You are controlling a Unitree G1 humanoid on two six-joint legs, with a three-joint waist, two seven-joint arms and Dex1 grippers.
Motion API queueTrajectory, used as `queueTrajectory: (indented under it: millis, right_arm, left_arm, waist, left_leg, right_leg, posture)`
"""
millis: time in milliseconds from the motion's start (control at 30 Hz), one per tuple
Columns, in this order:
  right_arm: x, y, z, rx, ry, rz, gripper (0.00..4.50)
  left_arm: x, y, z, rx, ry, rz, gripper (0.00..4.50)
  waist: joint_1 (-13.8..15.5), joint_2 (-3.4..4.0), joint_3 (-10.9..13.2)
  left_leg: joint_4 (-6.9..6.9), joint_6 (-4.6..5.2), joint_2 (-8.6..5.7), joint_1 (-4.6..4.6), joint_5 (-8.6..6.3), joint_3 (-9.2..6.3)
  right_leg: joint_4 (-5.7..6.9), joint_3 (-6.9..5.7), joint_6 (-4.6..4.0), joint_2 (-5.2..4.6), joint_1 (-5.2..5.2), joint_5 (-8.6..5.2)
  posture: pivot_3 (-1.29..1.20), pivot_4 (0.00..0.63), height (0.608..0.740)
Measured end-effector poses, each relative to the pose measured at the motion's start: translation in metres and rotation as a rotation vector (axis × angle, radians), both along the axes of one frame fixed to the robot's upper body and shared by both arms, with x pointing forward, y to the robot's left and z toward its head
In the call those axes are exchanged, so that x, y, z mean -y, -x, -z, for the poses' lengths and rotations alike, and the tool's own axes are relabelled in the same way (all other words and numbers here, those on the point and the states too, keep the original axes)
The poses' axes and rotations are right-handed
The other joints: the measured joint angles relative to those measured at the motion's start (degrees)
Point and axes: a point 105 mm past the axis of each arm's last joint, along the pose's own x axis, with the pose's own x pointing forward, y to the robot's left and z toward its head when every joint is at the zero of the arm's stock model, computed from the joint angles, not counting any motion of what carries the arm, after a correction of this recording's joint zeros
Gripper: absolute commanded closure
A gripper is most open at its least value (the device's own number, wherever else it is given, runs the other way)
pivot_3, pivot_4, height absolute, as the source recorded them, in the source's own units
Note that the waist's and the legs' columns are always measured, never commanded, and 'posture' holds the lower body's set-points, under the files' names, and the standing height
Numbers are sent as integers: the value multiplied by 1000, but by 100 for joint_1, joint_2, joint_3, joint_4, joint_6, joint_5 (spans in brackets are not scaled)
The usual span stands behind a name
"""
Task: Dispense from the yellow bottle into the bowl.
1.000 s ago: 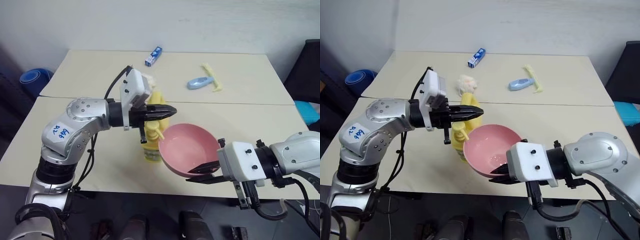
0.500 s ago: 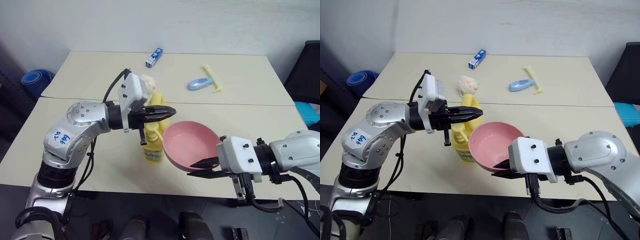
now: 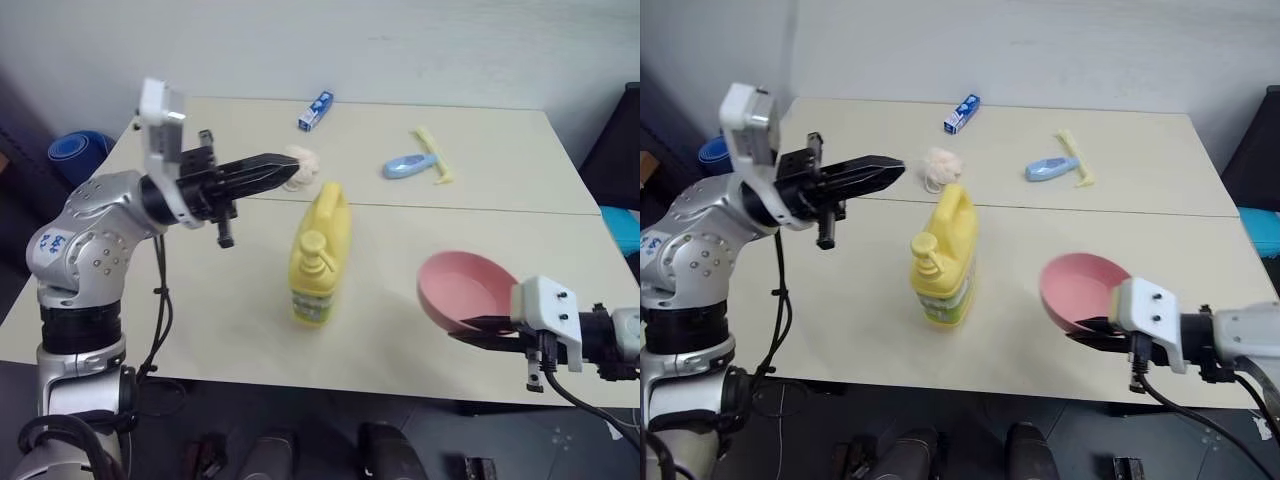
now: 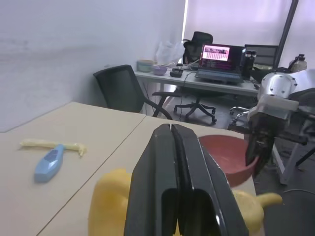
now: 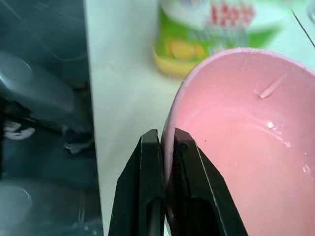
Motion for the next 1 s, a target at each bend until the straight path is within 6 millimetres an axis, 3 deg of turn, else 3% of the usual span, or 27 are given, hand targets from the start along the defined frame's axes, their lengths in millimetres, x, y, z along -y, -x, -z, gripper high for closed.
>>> queueTrajectory:
  millis: [167,300,367,600,767,833,1000]
  right_arm:
    - [47,-12,37,76,40,135,4500]
    - [62,-23,64,115,53,172,4500]
    - [66,-30,73,132,45,186,4500]
    - [66,-38,82,165,-74,226,2308]
    - [53,-23,59,227,-170,170,600]
    - [41,-12,49,236,-216,124,33]
    - [-3,23,36,189,-277,-50,33]
  left_arm:
    - [-47,-12,62,-59,-95,-180,4453]
    - [-65,-4,110,-139,-161,-242,4453]
    - [-69,1,123,-148,-184,-262,4083]
    - [-87,22,173,-224,-267,-328,2121]
    - [-94,34,183,-204,-321,-345,650]
    - [-96,39,185,-178,-351,-342,645]
    - [-103,60,204,-194,-431,-331,645]
  waist:
    - [-84,3,0]
    - [-142,5,2]
    - [-146,8,3]
    - [-140,16,1]
    - [-127,23,-1]
    - [-128,24,-2]
    - [-137,24,-3]
  left_leg:
    - [-6,-4,7,16,2,9]
    - [-9,-5,8,13,2,8]
    - [-9,-6,10,14,2,6]
    - [-9,-6,10,14,2,5]
    - [-18,-6,10,15,1,2]
    - [-21,-6,10,16,1,2]
    - [-27,-6,12,23,0,2]
  right_leg:
    - [-8,7,0,5,0,0]
    - [-8,7,0,2,-1,0]
    - [-11,6,0,0,-2,0]
    - [-10,6,0,-10,-1,0]
    - [-12,3,0,-33,1,0]
    - [-13,3,-1,-34,3,0]
    - [-15,5,-1,-35,11,0]
  posture:
    - [0,150,740]
    - [0,150,740]
    - [0,150,740]
    - [0,150,740]
    - [0,150,740]
    - [0,150,740]
    - [0,150,740]
